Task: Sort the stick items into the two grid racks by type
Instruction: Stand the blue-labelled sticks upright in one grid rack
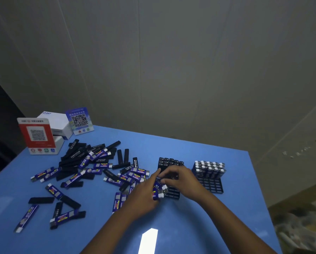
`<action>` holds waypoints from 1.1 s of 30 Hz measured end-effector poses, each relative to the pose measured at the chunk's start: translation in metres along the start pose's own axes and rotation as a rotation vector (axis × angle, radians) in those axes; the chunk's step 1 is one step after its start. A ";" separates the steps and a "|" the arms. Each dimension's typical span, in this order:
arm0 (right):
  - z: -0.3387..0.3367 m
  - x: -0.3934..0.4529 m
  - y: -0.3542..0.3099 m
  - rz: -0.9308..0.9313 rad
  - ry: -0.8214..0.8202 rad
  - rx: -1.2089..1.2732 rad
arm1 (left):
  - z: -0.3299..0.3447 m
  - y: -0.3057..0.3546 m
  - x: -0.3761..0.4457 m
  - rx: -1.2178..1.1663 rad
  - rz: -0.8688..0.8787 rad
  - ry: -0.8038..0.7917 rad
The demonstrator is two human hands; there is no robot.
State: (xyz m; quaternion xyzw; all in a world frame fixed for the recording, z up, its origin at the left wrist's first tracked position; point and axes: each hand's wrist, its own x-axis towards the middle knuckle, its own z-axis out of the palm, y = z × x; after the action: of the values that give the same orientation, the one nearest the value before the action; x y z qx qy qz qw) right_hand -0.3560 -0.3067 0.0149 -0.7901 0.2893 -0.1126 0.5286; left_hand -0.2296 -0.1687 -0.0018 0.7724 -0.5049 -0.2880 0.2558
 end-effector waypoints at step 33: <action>-0.032 -0.011 0.015 0.011 0.095 -0.171 | -0.021 -0.034 0.031 -0.055 -0.082 -0.006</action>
State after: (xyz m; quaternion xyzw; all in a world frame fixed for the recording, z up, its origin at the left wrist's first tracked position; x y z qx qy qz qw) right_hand -0.3852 -0.3286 0.0162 -0.8245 0.3268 -0.1218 0.4456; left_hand -0.1834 -0.1833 -0.0166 0.7843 -0.4654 -0.3144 0.2634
